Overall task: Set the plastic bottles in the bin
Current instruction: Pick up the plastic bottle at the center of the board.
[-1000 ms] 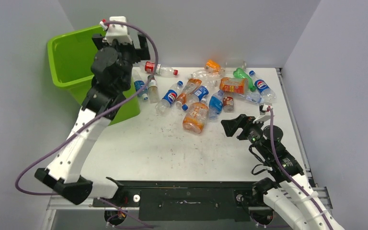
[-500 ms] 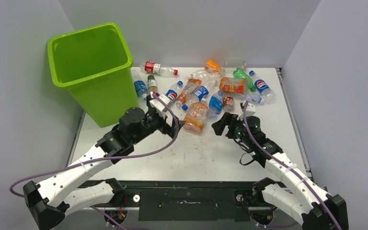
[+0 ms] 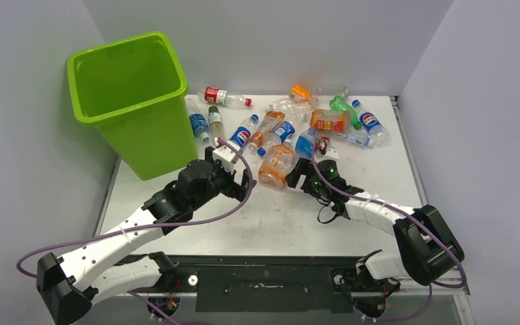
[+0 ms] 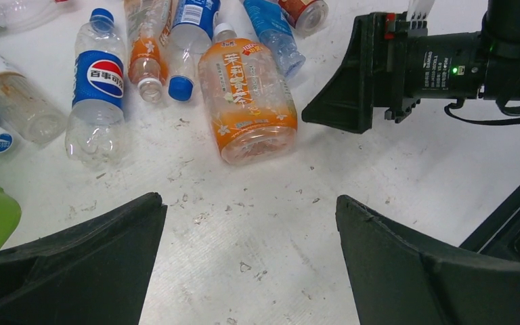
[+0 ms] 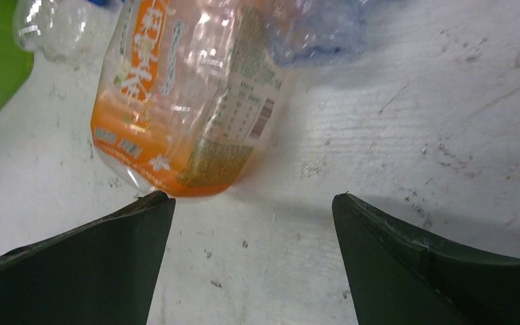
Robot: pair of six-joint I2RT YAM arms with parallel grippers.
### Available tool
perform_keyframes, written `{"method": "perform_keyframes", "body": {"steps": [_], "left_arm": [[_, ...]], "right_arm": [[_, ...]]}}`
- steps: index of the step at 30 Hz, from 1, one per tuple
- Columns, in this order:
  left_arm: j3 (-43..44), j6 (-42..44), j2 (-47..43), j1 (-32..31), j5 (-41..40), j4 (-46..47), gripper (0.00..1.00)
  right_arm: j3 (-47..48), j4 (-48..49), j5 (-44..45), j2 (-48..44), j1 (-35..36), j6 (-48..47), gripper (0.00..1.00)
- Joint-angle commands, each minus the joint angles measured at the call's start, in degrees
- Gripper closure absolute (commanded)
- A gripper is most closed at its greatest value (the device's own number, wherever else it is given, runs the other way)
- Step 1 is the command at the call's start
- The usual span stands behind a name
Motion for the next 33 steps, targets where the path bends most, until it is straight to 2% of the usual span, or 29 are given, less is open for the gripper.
{"method": "perform_keyframes", "body": {"steps": [1, 8, 17, 25, 30, 33], "left_arm": [[2.3, -0.8, -1.0, -1.4, -4.7, 0.4, 0.04], [2.2, 1.1, -1.6, -3.9, -7.4, -0.3, 0.04], [3.0, 0.9, -1.4, -4.1, -8.1, -1.5, 0.04], [2.9, 1.1, -2.4, -5.0, -8.3, -1.8, 0.04], [2.9, 1.4, -2.1, -5.3, -8.3, -1.8, 0.04], [3.0, 1.4, -1.8, -5.4, -8.6, -2.0, 0.04]], "right_arm": [[2.0, 10.7, 4.4, 1.7, -4.8, 5.1, 0.1], [2.2, 13.6, 4.4, 4.0, -15.7, 8.1, 0.1], [13.1, 13.0, 13.8, 17.8, -17.0, 0.3, 0.08], [23.2, 10.1, 11.9, 29.1, -18.7, -6.1, 0.08], [26.1, 9.4, 9.9, 32.5, -19.5, -7.8, 0.0], [27.3, 9.2, 8.4, 34.0, -19.3, -8.2, 0.15]]}}
